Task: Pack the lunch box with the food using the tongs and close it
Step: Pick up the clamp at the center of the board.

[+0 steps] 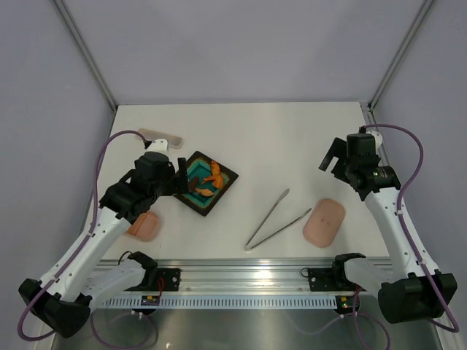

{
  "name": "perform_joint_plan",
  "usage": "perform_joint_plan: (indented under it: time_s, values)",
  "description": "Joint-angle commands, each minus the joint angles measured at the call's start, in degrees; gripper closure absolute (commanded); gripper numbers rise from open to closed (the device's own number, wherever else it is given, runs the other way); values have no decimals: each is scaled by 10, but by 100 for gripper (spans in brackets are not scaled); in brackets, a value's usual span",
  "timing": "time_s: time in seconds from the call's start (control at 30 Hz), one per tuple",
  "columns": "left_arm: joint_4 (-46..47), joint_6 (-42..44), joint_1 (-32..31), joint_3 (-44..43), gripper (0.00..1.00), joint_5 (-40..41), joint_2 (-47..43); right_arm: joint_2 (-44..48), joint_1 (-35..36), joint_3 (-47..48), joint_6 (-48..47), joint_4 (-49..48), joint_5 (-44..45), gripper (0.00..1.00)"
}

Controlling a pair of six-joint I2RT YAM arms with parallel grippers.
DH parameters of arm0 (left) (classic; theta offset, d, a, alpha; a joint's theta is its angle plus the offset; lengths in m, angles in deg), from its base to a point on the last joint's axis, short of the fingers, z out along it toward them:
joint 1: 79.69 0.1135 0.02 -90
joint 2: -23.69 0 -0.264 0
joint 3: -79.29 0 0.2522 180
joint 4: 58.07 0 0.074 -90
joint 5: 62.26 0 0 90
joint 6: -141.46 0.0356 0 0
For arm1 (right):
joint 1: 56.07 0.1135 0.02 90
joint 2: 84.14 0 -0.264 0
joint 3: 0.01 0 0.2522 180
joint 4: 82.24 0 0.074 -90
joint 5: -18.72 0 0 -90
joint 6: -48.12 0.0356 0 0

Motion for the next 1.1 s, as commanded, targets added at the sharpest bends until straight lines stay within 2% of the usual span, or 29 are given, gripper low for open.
perform_joint_plan:
  time_s: [0.0, 0.3, 0.47, 0.63, 0.77, 0.87, 1.07]
  values:
    - [37, -5, 0, 15, 1, 20, -26, 15, 0, 7, 13, -2, 30, 0]
    - [109, -24, 1, 69, 1, 8, -95, 12, 0, 4, 23, 7, 21, 1]
    - [70, 12, -3, 29, 1, -84, -47, 9, -1, -2, 33, 6, 18, 1]
    - [96, 24, -93, 33, 1, -122, 8, 13, -1, 2, 37, 8, 8, 0]
    - [86, 24, -210, 0, 1, -94, 86, 21, -1, -2, 35, 6, 12, 0]
    - [84, 25, -273, -32, 1, -82, 155, 15, -1, 0, 34, 8, 6, 1]
    - [85, 39, -333, -98, 1, -107, 280, 16, -1, 2, 40, 14, 9, 1]
